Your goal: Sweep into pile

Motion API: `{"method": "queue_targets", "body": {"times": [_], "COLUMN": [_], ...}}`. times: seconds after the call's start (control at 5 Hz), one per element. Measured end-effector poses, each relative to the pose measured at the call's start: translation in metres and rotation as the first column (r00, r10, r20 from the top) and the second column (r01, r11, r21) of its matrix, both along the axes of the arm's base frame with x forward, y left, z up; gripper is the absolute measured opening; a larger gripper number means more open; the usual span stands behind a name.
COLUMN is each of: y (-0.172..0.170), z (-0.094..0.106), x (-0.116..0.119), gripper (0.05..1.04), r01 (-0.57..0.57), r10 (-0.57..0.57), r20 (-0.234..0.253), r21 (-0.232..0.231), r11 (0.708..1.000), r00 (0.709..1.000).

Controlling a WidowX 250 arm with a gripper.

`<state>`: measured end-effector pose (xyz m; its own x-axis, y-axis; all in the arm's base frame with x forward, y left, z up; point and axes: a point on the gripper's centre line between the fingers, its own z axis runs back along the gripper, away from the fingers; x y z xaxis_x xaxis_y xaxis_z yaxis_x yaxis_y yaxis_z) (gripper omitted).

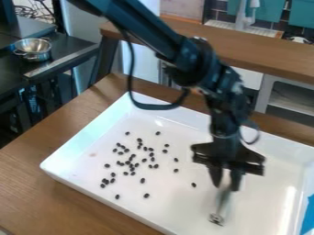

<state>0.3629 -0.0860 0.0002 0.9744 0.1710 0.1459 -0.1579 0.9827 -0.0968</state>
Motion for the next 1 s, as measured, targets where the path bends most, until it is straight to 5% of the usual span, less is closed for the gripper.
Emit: {"method": "queue_targets", "body": {"times": [1.0], "y": [0.162], "z": [0.000], "x": [-0.039], "gripper": [0.318], "r01": [-0.079], "r10": [0.079], "r20": [-0.003], "r21": [-0.018], "r11": [0.997], "r00": [0.997]}}
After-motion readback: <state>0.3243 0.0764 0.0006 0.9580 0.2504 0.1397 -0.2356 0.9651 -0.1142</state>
